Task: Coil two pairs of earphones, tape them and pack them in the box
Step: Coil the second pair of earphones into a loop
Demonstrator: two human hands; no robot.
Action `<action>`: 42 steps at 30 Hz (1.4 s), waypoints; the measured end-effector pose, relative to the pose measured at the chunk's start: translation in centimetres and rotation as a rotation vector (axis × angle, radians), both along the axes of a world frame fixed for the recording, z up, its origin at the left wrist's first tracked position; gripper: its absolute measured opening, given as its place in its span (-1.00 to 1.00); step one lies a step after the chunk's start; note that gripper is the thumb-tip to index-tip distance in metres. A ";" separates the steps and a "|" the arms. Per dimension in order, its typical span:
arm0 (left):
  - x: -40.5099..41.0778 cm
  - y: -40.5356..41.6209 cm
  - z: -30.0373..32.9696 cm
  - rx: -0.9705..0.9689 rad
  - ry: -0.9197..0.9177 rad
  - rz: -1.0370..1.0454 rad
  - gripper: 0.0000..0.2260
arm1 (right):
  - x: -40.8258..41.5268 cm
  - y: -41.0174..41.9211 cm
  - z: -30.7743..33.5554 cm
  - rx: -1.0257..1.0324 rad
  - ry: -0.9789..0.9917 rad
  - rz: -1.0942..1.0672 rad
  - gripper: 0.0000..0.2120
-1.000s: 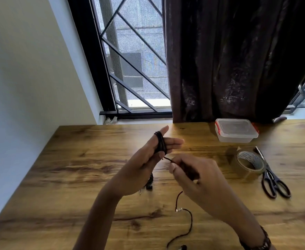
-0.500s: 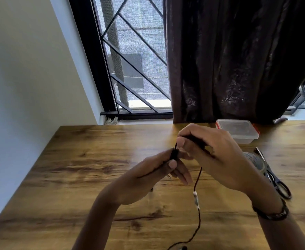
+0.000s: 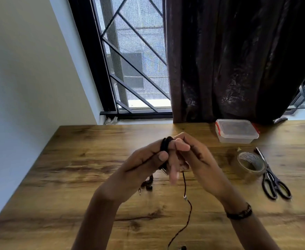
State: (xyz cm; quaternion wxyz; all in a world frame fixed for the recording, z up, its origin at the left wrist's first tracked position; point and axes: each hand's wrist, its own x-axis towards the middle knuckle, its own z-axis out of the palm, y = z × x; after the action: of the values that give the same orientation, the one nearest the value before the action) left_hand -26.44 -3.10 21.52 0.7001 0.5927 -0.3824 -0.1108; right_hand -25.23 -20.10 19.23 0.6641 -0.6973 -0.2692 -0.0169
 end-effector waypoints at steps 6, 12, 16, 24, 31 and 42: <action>0.8 0.6 -0.5 0.024 0.052 0.066 -0.63 | -1.7 1.2 -2.9 -0.032 0.061 -0.045 -0.78; 1.2 0.8 -1.3 0.148 0.092 0.095 -0.58 | -2.7 0.9 -2.2 -0.281 -0.068 -0.125 -0.76; 1.5 0.9 -2.0 0.226 0.045 0.122 -0.54 | -3.1 0.3 -1.6 -0.432 -0.101 -0.147 -0.75; 1.7 1.0 -2.5 0.406 -0.049 0.210 -0.48 | -3.9 0.4 -0.1 -0.426 -0.122 -0.130 -0.80; 0.7 1.0 -2.3 0.519 -0.126 0.121 -0.44 | -2.9 -0.4 2.1 -0.459 -0.177 -0.150 -0.77; -0.5 0.6 -1.1 0.325 0.032 -0.034 -0.69 | 0.0 -2.2 5.6 -0.517 -0.300 -0.066 -0.81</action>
State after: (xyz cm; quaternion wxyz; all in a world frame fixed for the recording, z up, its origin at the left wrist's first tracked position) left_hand -26.93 -2.48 20.47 0.5990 0.6897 -0.3583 -0.1926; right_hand -25.24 -22.34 24.80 0.4162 -0.8414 -0.3370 -0.0722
